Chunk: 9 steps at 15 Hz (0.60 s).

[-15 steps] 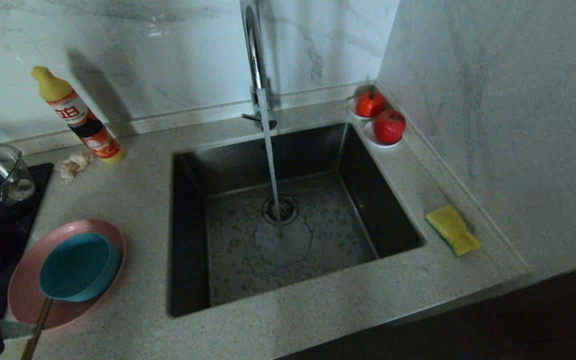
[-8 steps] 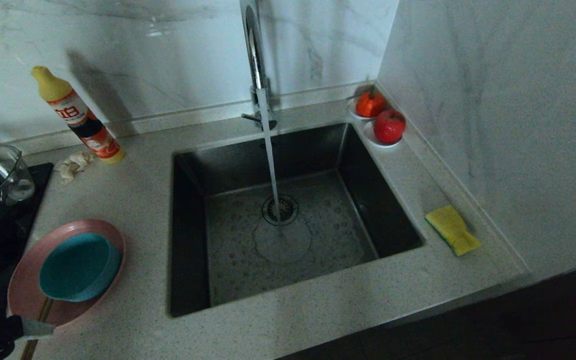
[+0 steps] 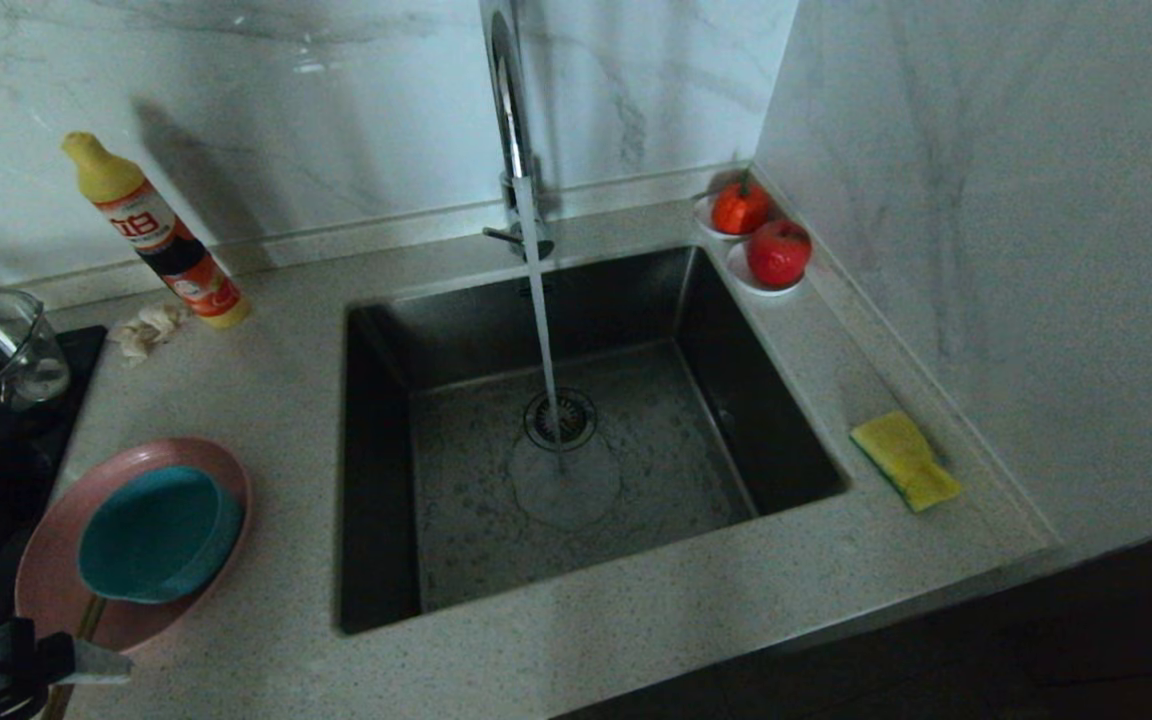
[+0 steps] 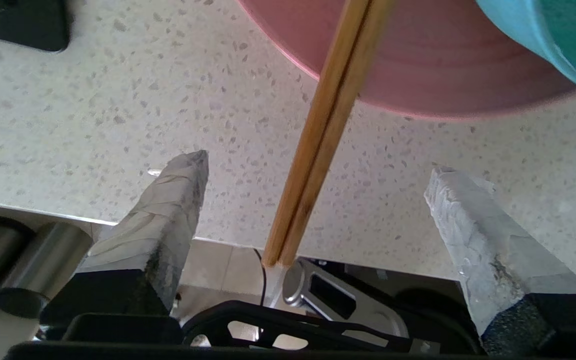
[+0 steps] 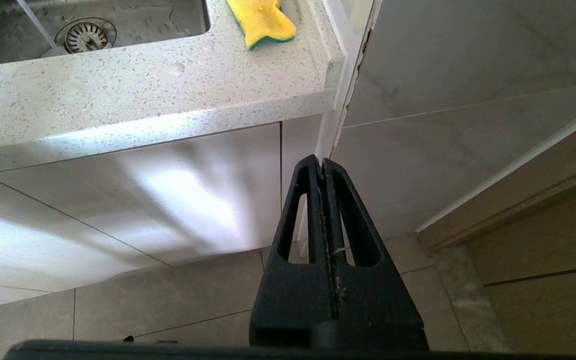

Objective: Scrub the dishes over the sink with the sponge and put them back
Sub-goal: Rinse the chopsticks

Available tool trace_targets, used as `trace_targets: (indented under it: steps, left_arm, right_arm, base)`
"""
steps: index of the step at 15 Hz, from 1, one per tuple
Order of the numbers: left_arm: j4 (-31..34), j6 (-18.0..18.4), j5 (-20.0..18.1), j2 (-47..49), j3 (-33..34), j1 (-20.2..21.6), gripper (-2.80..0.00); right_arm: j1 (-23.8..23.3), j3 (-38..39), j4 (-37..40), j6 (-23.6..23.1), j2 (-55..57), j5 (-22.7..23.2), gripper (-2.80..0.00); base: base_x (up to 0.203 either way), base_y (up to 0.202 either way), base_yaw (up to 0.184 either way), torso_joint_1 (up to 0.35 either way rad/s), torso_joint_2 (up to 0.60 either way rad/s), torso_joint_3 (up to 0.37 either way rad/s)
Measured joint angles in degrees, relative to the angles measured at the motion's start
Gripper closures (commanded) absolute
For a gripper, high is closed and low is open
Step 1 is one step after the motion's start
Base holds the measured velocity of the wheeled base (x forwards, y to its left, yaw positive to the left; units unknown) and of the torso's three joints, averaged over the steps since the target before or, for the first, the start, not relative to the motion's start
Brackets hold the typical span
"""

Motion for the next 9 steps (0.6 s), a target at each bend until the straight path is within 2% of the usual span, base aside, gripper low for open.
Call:
trace_targets:
  steps: [6,9]
  left_arm:
    - [-0.21,-0.15,-2.45,5.29,-3.78,-1.00,-2.80]
    - [-0.79,-2.84,-2.47,6.94,-5.70,-2.36,-2.80]
  right_arm:
    - [0.00,0.00,0.00,-0.01,0.00,0.05,0.00]
    - [0.00,0.00,-0.02,-0.01,0.00,0.00,0.00]
  base:
    - [0.000,0.000,0.000,0.000,0.00,0.000]
    - [0.000,0.000,0.000,0.000,0.00,0.000]
